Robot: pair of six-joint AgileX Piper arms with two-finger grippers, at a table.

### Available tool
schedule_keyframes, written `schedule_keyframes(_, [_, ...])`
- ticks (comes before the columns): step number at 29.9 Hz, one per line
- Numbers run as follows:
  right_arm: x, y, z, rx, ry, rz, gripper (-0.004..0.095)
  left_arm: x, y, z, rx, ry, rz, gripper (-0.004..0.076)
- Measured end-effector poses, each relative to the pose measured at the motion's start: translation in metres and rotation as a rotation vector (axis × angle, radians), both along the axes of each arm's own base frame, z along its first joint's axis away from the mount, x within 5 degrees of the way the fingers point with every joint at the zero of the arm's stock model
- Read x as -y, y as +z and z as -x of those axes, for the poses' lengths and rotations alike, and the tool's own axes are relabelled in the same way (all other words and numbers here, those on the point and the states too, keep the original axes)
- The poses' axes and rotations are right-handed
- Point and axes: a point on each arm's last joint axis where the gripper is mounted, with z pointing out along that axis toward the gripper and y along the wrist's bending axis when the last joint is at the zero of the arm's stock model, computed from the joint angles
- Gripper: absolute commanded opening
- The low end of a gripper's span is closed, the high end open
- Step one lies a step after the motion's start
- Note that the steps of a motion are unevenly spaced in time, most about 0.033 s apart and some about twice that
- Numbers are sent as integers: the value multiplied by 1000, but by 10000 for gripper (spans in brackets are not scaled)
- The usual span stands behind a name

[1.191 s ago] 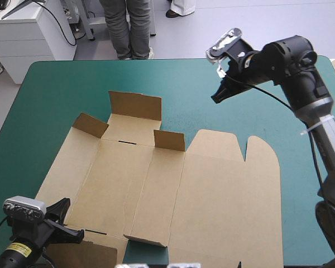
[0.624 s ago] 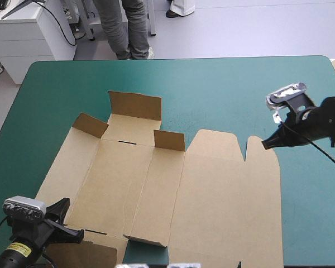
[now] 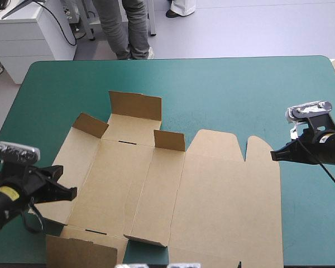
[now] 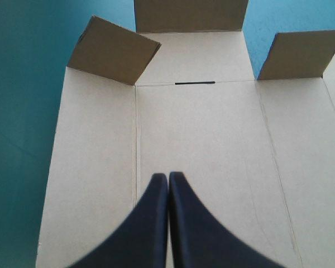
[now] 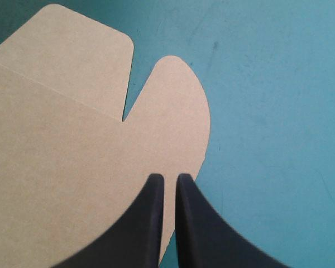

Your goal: Fold the box

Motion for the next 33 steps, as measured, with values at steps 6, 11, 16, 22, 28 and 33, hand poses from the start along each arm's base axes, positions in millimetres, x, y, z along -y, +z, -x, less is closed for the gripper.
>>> schedule_keyframes(6, [0, -9, 0, -17, -4, -10, -20, 4, 6, -61, -173, 1, -43, -8])
schedule_keyframes(11, [1, -31, 2, -86, -7, 1, -20, -8, -5, -94, -277, 76, -83, -8])
schedule_keyframes(16, [2, -48, 6, -114, -13, 12, -20, -43, -11, -101, -321, 196, -60, -8])
schedule_keyframes(22, [2, -49, 9, -77, -21, 14, -19, -82, -19, -102, -365, 289, 65, -8])
schedule_keyframes(28, [0, -47, 9, -56, -17, -10, -20, -102, -37, -111, -454, 261, 140, -8])
schedule_keyframes(33, [-2, -46, 8, -40, -1, -22, -19, -109, -46, -118, -485, 259, 122, -6])
